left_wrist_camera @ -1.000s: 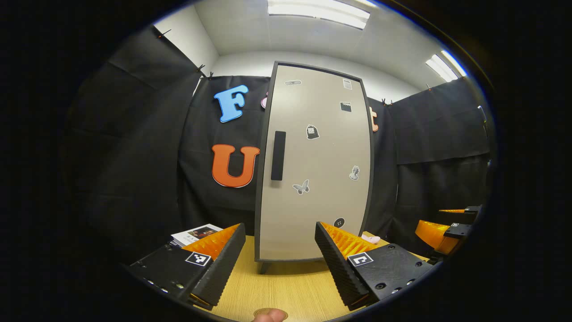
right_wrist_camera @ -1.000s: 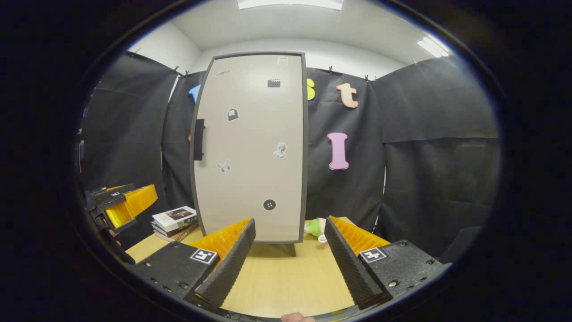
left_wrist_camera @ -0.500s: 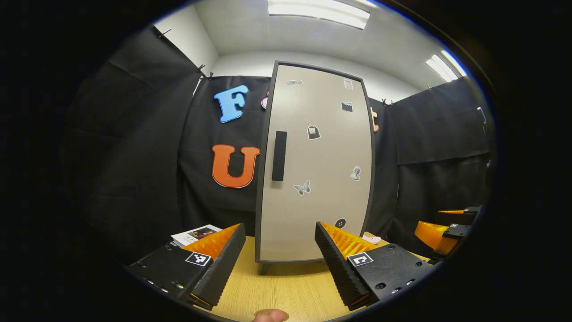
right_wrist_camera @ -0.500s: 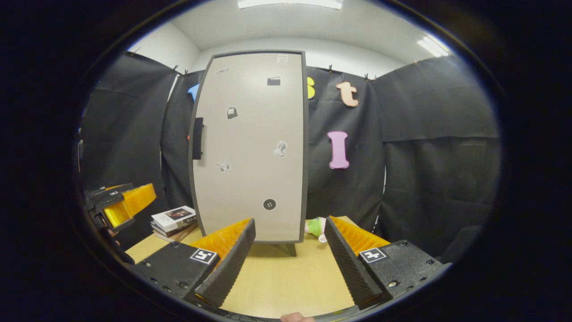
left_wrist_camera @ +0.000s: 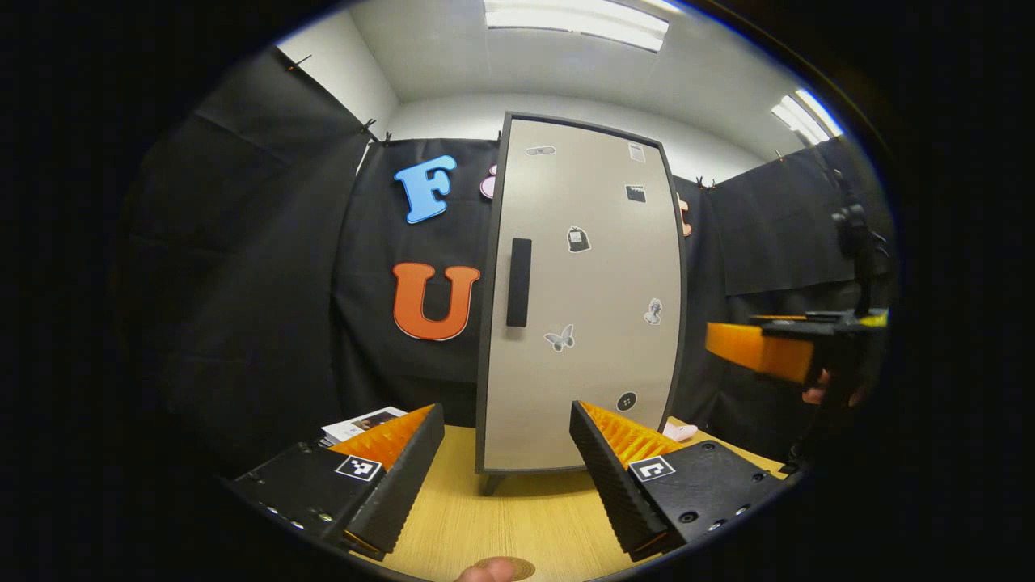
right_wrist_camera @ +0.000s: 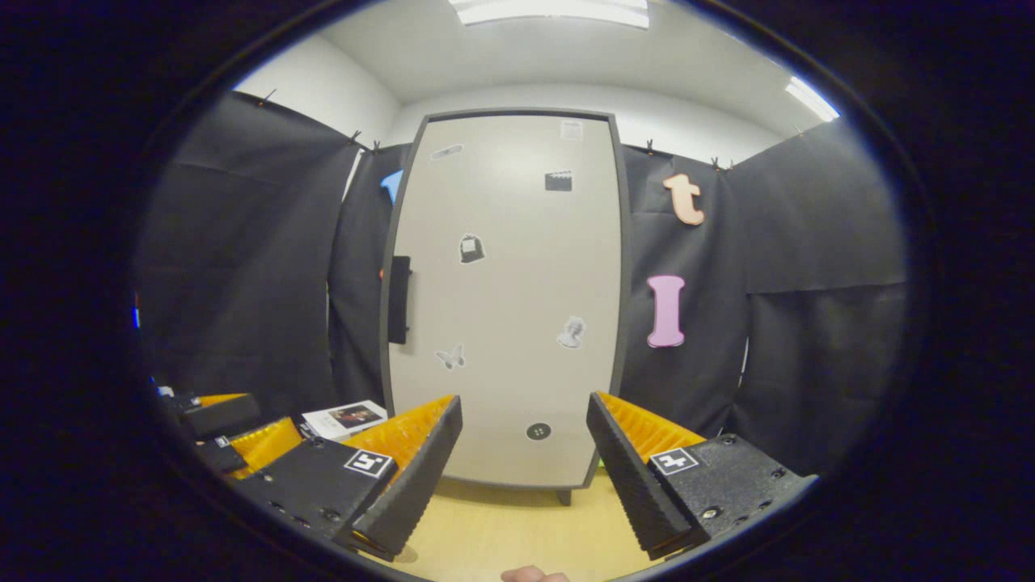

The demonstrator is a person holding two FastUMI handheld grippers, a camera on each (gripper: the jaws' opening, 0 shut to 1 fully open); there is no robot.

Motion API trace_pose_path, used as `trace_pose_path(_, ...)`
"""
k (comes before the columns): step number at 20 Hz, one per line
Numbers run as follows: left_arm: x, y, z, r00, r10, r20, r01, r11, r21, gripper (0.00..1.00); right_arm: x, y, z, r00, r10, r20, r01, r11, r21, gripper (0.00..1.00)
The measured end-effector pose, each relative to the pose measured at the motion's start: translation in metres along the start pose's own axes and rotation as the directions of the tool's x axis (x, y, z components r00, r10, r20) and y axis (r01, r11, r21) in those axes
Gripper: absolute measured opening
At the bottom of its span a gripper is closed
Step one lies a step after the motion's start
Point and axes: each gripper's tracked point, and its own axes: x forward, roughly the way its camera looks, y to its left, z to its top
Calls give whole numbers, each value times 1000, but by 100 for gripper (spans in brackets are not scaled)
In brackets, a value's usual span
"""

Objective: Open the cabinet door with the right hand, grasp the bottle in the cabinet with the left hand and place it on the coaster, then close the cabinet door with the right hand.

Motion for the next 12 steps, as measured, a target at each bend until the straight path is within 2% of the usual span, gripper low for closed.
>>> trace_pose_path(6,-18,32,-10,998,55,-29,-54,998,27,95,81,84,41,984,177,1,-177,983,50,100)
trace_pose_path(12,-26,59,-11,995,88,-35,-87,996,35,95,160,136,47,984,173,-38,-171,984,44,100)
